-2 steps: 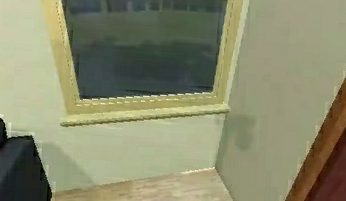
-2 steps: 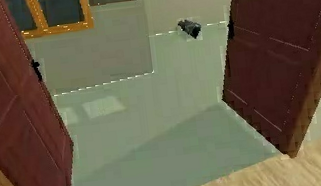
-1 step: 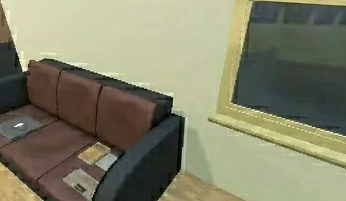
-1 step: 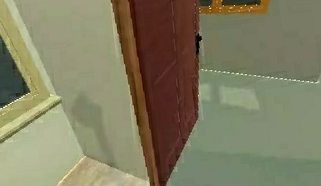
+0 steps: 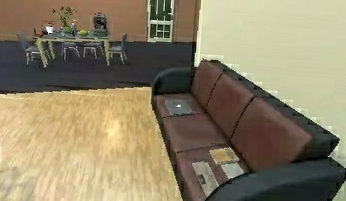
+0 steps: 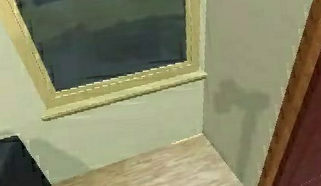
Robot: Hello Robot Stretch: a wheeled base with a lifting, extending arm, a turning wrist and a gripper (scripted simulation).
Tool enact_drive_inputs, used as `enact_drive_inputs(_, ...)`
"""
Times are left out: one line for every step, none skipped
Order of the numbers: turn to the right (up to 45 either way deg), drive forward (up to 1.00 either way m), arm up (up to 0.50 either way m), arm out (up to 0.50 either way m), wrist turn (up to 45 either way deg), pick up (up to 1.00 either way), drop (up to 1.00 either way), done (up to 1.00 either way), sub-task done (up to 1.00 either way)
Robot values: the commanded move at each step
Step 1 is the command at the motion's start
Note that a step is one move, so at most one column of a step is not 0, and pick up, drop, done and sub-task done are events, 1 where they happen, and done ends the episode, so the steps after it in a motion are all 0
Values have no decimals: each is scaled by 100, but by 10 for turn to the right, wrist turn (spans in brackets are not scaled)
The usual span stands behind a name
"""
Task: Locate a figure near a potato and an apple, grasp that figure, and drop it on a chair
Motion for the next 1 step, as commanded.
enact_drive_inputs(-420,0,0,0,0,0,0,0,0)
